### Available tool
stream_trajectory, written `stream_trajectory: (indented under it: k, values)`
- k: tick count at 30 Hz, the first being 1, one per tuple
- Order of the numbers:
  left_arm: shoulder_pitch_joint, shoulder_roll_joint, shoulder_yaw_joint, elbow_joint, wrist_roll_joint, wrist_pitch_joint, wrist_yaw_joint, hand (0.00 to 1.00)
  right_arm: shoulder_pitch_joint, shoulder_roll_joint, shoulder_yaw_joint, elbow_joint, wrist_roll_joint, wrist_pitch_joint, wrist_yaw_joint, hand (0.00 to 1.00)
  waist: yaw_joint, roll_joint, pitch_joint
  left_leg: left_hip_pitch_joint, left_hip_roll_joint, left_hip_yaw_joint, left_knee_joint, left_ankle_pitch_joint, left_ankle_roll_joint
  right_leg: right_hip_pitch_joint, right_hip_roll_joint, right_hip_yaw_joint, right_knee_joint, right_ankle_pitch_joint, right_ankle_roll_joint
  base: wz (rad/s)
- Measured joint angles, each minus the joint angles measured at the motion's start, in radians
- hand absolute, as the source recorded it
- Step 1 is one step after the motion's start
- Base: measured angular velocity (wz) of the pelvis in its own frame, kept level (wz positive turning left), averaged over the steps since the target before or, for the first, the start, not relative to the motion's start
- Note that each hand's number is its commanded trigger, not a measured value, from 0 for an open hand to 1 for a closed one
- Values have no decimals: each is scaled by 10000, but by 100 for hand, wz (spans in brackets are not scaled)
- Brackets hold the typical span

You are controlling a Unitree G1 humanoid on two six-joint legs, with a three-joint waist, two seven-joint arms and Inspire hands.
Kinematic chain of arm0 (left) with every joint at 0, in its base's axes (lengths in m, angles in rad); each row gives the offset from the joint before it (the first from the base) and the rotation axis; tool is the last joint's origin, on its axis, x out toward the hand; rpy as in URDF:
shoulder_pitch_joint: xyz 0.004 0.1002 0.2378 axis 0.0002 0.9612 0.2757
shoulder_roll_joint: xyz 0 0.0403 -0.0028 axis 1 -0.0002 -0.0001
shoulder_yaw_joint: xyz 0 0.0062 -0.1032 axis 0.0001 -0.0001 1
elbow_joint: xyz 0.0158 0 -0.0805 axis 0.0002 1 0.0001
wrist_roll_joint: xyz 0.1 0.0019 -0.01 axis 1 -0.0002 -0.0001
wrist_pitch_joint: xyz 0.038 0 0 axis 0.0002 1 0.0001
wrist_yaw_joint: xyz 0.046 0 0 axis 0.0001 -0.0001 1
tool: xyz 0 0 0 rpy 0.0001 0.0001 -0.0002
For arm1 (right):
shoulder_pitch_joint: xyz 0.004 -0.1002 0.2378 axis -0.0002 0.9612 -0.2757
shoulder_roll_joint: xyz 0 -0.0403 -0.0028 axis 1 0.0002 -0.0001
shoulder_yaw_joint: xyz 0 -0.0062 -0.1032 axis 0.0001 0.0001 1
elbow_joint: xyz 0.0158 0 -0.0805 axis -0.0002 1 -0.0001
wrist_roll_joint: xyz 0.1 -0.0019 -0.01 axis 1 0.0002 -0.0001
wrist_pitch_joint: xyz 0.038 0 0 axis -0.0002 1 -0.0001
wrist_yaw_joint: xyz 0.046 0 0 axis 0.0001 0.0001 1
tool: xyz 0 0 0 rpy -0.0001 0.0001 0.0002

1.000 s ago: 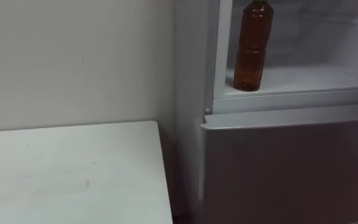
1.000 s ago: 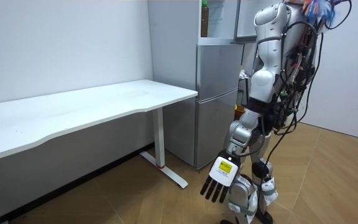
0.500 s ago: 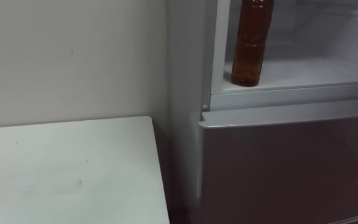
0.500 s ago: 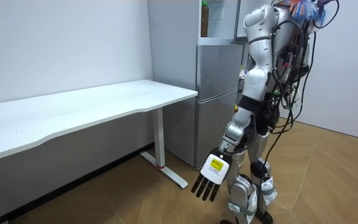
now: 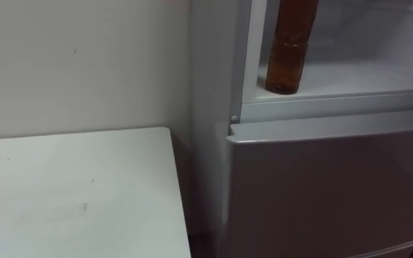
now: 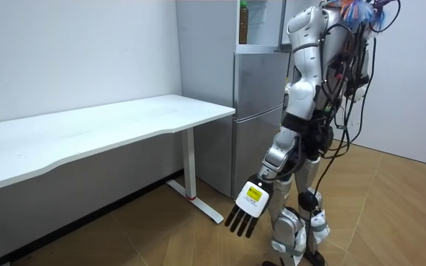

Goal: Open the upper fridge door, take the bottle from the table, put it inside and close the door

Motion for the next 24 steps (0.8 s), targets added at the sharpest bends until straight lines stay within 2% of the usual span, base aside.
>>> stream_trajectory:
  k: [4,9,14,16,24]
  values:
    - [59,0,14,44,197,1,0,0,-333,-381,-177,-681,-1331,-10,-244,0,-7,-115,-55,39,-4,4,32,3,-1,54,3,12,71,4,-5,0]
    - [104,5,12,165,193,1,0,0,-778,-547,-428,-875,-2183,-41,-319,0,16,-341,-42,12,20,-26,176,0,-4,97,10,30,-24,2,-7,0]
    - [127,31,12,201,407,2,-2,0,-784,-745,-517,-1824,-2223,-35,-490,0,15,-335,-29,-8,12,-83,107,-5,4,61,13,16,-4,10,-6,1]
    - [127,33,-7,223,585,2,-1,0,-786,-1095,-514,-2336,-2236,-39,-538,0,0,-329,-27,-69,7,-149,139,-4,4,44,10,-56,-4,16,-10,7]
    - [112,40,-7,218,959,1,-2,0,-826,-1160,-192,-2688,-2836,-10,-880,0,45,-311,-29,-218,7,-239,181,20,-16,-84,-2,-202,120,22,-22,4]
